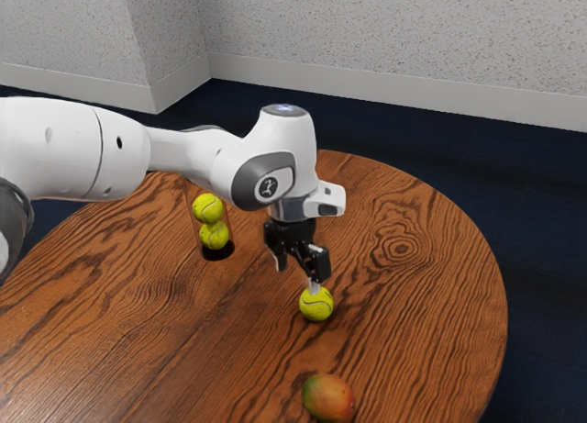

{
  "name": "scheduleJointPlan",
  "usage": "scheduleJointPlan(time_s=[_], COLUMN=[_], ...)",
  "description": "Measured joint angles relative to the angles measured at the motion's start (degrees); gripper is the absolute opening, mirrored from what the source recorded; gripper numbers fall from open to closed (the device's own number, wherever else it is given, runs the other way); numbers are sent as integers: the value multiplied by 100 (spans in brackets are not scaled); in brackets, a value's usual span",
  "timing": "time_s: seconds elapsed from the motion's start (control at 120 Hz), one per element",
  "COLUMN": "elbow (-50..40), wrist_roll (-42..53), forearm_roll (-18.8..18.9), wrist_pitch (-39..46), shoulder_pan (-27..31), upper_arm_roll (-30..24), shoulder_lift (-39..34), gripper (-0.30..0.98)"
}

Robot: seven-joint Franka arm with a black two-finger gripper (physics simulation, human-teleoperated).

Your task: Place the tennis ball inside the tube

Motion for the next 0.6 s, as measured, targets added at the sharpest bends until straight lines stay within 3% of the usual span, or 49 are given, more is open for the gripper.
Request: scheduleJointPlan(time_s=[0.6], elbow=[358], wrist_roll=[97], forearm_roll=[-27], wrist_pitch=[808], shoulder_pan=[-17], upper_arm_roll=[0], shoulder_lift=[1166], gripper=[69])
